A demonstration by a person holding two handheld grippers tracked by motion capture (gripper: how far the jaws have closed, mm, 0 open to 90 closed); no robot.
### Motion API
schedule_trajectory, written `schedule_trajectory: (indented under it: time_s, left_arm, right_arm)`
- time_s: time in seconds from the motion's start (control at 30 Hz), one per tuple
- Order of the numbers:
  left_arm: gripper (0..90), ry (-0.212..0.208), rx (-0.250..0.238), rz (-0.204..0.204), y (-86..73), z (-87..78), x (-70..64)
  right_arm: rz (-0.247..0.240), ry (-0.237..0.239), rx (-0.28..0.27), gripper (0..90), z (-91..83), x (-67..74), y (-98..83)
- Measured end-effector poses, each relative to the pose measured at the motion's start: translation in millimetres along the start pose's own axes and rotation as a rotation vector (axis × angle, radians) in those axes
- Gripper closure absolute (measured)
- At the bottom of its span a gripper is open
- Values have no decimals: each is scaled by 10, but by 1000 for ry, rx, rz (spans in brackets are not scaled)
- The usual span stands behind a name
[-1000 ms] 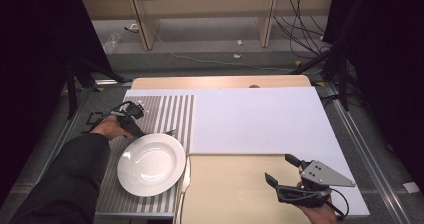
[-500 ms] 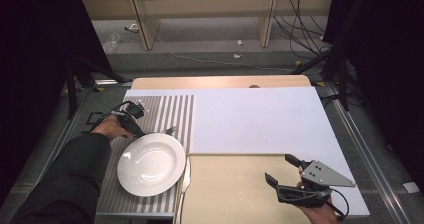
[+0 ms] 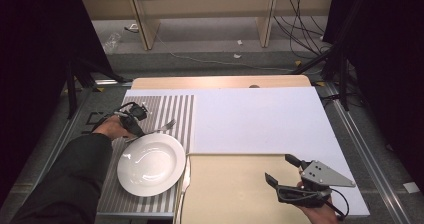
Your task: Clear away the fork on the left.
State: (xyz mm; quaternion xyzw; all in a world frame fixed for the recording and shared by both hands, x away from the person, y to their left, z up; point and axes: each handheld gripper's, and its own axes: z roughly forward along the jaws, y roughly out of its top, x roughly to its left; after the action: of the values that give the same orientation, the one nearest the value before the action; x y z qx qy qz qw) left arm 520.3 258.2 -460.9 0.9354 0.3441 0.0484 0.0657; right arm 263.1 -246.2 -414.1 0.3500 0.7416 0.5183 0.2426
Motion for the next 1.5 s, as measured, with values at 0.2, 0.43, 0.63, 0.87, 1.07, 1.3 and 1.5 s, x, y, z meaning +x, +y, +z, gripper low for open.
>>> schedule_trajectory:
  time_s: [0.2, 0.43, 0.63, 0.87, 1.07, 1.3, 1.5]
  left_arm:
    - [803, 18, 13, 0, 19, -2, -40]
    - [809, 7, -12, -61, 1, -8, -8]
    - [811, 5, -25, -128, -19, -11, 48]
    - [811, 5, -71, -189, -84, -82, 112]
    - [812, -11, -97, -248, -118, -140, 149]
    - [812, -34, -167, -321, -187, -268, 197]
    - [812, -91, -264, -387, -307, -471, 204]
  right_arm:
    - [2, 0, 0, 168, 1, -1, 0]
    - [3, 0, 0, 168, 3, -4, -1]
    - [7, -2, -2, 169, 3, -3, -1]
    - [4, 1, 1, 168, 5, -5, -3]
    - [9, 1, 1, 168, 9, -1, -2]
    - [7, -1, 1, 168, 8, -2, -3]
    - [5, -2, 2, 168, 6, -4, -3]
